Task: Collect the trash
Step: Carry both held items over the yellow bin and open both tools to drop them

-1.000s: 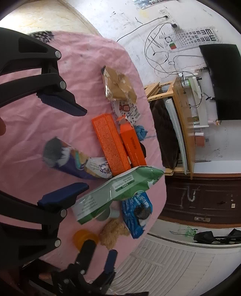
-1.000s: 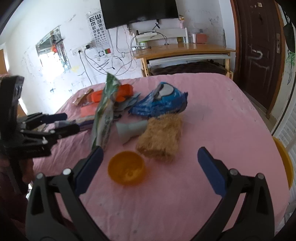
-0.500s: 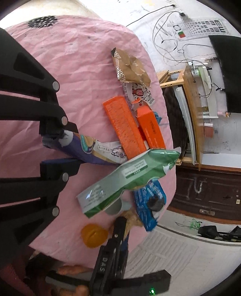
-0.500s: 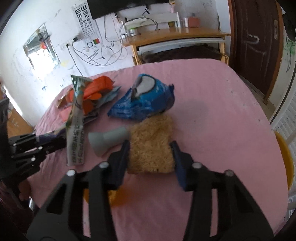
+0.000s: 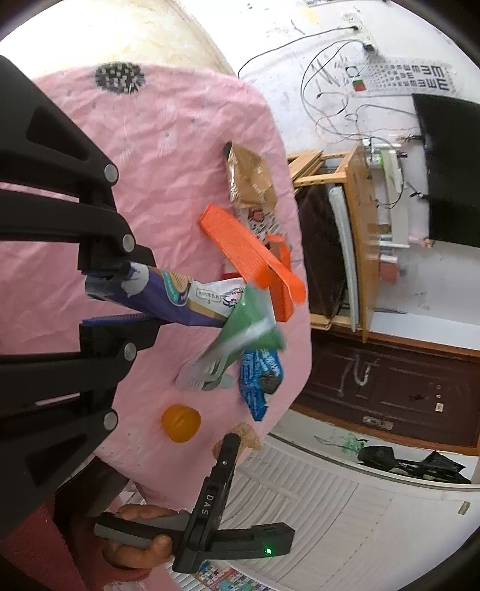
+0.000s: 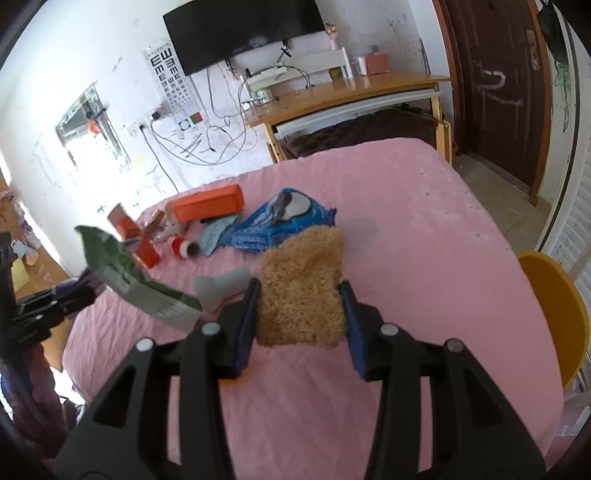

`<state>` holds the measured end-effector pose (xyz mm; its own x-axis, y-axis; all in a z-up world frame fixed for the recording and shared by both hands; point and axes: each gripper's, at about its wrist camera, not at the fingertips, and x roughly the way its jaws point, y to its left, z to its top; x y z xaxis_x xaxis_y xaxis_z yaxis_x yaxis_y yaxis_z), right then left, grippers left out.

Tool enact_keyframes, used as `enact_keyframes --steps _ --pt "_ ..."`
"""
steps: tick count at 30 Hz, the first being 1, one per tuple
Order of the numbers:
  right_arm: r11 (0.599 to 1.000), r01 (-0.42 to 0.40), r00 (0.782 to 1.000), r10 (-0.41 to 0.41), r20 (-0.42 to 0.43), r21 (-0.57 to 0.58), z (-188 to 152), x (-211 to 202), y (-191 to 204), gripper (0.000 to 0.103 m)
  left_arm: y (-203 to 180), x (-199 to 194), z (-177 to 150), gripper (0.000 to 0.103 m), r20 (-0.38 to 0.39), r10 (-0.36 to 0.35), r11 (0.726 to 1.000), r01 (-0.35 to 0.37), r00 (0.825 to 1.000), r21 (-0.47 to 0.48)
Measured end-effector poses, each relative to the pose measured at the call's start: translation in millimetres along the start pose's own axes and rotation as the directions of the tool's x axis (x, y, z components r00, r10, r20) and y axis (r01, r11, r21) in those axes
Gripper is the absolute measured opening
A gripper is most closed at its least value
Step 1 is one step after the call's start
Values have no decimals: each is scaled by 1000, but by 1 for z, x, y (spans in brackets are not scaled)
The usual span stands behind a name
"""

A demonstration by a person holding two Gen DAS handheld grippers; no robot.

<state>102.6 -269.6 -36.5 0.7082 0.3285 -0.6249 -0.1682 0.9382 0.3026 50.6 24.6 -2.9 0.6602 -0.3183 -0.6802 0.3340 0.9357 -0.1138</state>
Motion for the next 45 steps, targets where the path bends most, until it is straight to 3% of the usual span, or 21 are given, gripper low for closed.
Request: enact_keyframes --steps 4,8,14,21,24,30,36,45 --pt "1000 7 999 -7 39 16 5 -7 -9 41 -1 -10 10 11 32 85 996 -85 996 15" --pt "999 15 997 -17 69 28 4 -14 -14 41 -1 -9 31 11 48 107 993 -109 993 36" --pt "998 40 991 -45 126 44 13 -26 -32 41 -19 -7 67 11 99 79 993 -87 992 76" --pt "985 131 973 -149 178 110 18 -46 -82 42 -90 14 100 11 106 -24 985 5 994 175" --pt "972 195 959 -217 181 132 16 -51 -107 42 -130 36 109 11 69 -83 973 66 994 223" --pt "938 279 941 -309 137 205 9 -41 -159 42 -207 102 118 11 -76 -156 953 170 985 252" --pt "923 305 939 -333 89 236 -4 -32 -194 42 -261 163 116 11 -216 -165 944 218 962 249" --pt "897 291 948 -317 25 332 -22 -28 -247 44 -325 214 108 11 -338 -131 919 242 932 310"
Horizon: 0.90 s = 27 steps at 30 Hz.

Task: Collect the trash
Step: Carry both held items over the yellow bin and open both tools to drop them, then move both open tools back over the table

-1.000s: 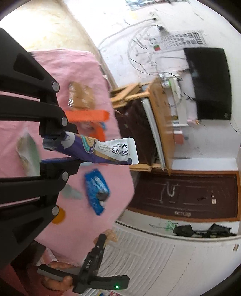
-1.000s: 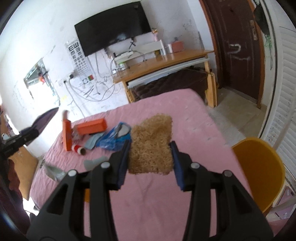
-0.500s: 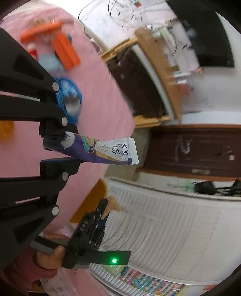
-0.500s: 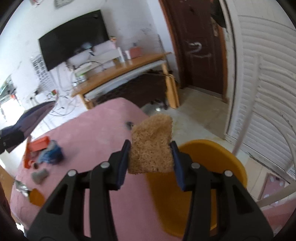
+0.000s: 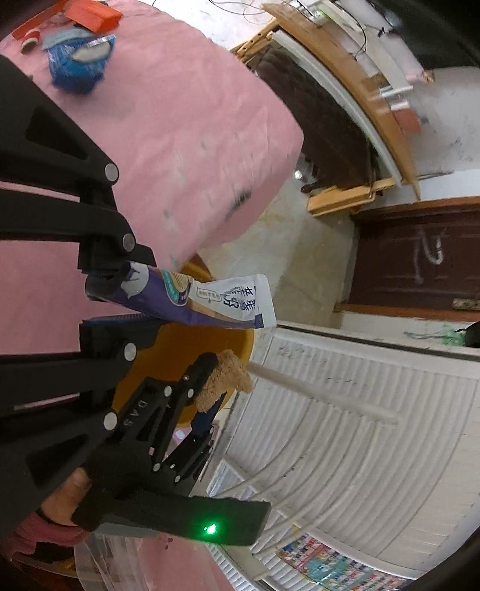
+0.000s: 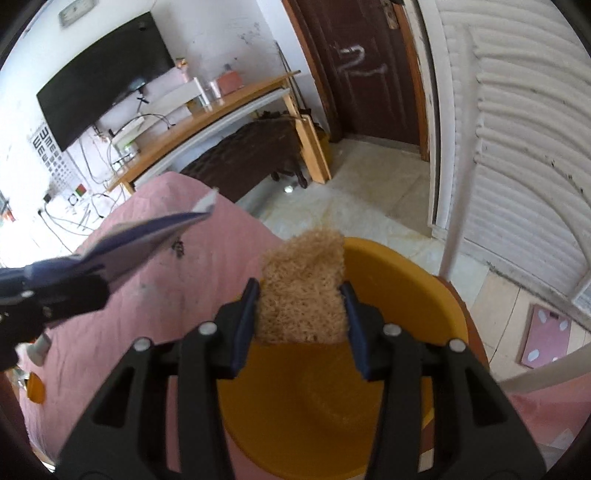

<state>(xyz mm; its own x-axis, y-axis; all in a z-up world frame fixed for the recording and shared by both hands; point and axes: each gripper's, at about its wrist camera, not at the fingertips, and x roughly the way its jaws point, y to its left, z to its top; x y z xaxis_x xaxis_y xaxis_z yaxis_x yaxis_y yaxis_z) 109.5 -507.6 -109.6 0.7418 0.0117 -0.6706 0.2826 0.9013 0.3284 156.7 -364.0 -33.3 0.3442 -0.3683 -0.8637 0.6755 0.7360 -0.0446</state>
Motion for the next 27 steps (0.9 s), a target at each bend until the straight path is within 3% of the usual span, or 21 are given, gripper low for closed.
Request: enact_keyframes --steps 2,4,6,8,11,16,22,27 --pt "1000 -7 1000 7 -9 19 0 1 -7 47 -5 8 3 11 -19 -5 1000 5 1000 2" --pt "1000 -12 1000 12 -9 26 0 2 -10 59 -8 19 4 15 -37 -8 1000 8 999 -3" --pt "999 -18 1000 18 -15 30 1 4 -12 66 -10 26 5 29 -56 -12 1000 12 998 -6" --pt "999 -15 1000 16 -15 37 0 4 -14 67 -11 31 7 52 -64 20 1000 -20 998 -2" --pt "999 -17 1000 18 -9 51 0 1 -21 67 -5 31 8 63 -59 -22 999 20 998 -34" --pt "999 -22 1000 21 5 48 1 -5 -20 69 4 23 7 65 -29 -18 997 16 999 -73" --pt "999 -30 999 30 33 24 2 -17 -7 73 29 -26 -15 69 82 -3 986 17 997 -167" --pt "996 -88 992 91 86 -35 5 -45 25 84 59 -93 -56 78 217 110 972 -60 970 -227"
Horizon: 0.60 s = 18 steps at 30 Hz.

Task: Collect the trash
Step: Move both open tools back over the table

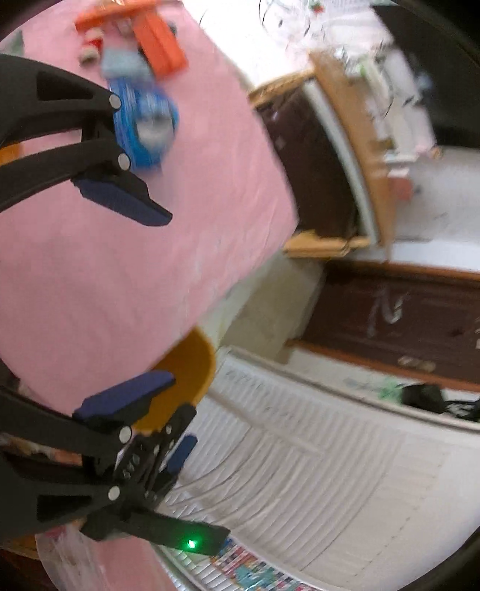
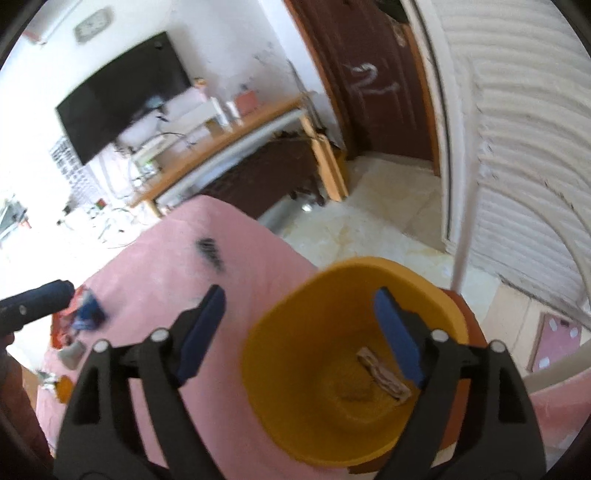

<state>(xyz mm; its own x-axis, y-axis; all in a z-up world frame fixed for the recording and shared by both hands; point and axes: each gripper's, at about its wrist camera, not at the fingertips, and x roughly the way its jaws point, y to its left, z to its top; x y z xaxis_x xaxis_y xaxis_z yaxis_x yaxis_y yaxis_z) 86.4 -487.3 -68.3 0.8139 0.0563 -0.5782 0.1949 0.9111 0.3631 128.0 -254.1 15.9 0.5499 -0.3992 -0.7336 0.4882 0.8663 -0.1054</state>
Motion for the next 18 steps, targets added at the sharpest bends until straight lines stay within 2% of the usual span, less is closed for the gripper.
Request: enact_keyframes --steps 2,6,11,18 --pt "999 -30 999 31 15 -44 0 -8 22 86 19 -22 -7 81 39 38 999 -37 999 -30" --pt "988 -94 995 95 6 -125 -3 -14 65 91 63 -58 -23 82 68 83 992 -75 994 -105" --pt "958 -188 982 181 -53 -218 -16 -12 123 94 112 -93 -54 82 96 177 973 -160 980 -164" --pt "904 -285 957 252 -141 -319 -43 -11 193 94 173 -129 -96 82 101 245 947 -216 964 -240"
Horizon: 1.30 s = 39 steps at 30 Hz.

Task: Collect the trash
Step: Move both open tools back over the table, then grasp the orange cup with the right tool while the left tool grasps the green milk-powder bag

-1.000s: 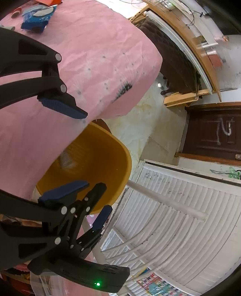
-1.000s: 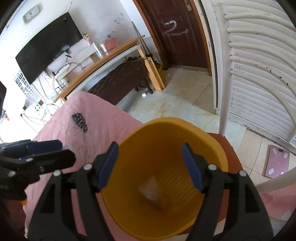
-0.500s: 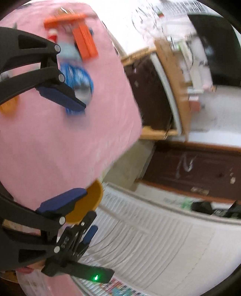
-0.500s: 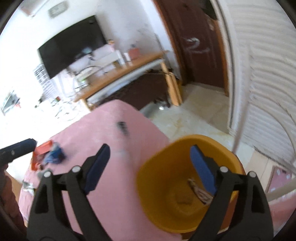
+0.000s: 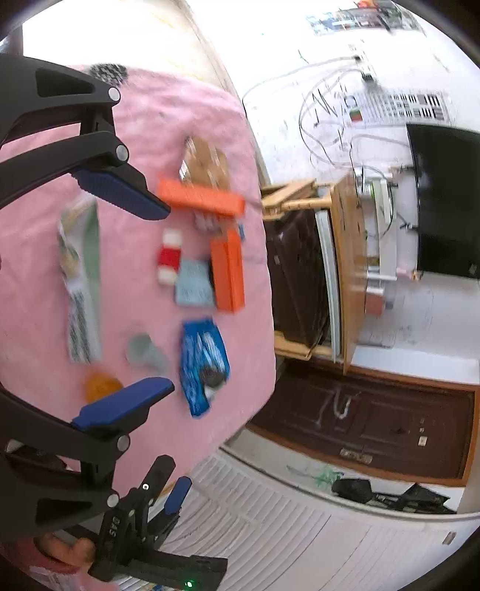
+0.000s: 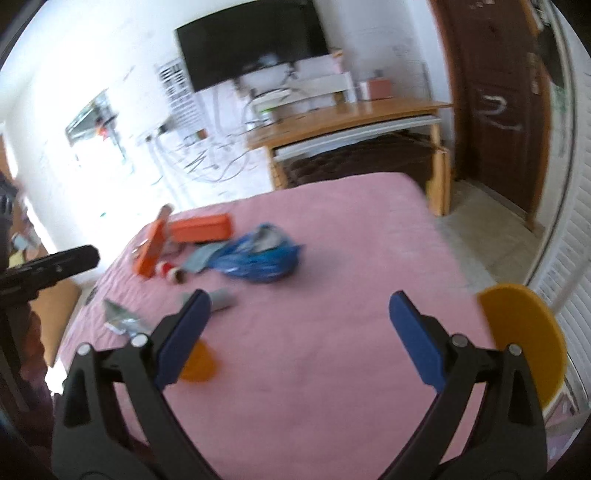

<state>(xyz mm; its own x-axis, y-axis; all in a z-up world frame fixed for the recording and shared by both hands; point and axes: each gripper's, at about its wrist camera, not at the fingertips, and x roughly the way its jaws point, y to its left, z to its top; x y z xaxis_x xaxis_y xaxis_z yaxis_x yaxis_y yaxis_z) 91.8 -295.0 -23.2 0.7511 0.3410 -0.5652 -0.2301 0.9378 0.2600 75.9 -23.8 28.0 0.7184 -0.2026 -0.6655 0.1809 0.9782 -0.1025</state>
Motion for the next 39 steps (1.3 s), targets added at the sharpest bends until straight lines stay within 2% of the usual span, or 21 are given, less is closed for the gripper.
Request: enact_keyframes --steps 4,7,12,17,22,25,30,34,36,39 --pt "998 -59 998 58 -32 -37 -7 7 31 97 19 1 -18 82 -15 14 1000 -14 1000 -12" --pt "993 -87 994 82 -69 -73 -17 14 52 97 30 9 -33 82 -39 -9 1000 10 999 5" --pt "990 -90 988 76 -135 -107 -35 28 64 97 31 28 -57 82 -89 -46 998 49 995 40" --pt "989 -82 984 62 -166 -119 -44 35 62 97 39 52 -64 82 -152 -112 994 110 982 -26" --pt "988 -67 985 43 -166 -141 -46 40 62 97 43 62 -62 82 -159 -159 985 147 974 -84" --pt "986 -53 985 26 -168 -157 -46 43 64 97 42 62 -58 82 -157 -141 989 130 978 -75" --pt "982 -29 986 -3 -169 -186 -42 50 69 97 40 63 -47 82 -134 -42 999 43 990 3" --pt "979 -20 984 -16 -176 -203 -42 54 72 97 37 63 -34 82 -113 -21 998 28 993 62" --pt "978 -15 984 -22 -176 -209 -42 55 72 95 33 65 -26 83 -103 -34 993 46 994 112" --pt "974 3 985 -42 -169 -225 -42 55 73 85 20 69 -17 83 -116 -114 967 137 987 215"
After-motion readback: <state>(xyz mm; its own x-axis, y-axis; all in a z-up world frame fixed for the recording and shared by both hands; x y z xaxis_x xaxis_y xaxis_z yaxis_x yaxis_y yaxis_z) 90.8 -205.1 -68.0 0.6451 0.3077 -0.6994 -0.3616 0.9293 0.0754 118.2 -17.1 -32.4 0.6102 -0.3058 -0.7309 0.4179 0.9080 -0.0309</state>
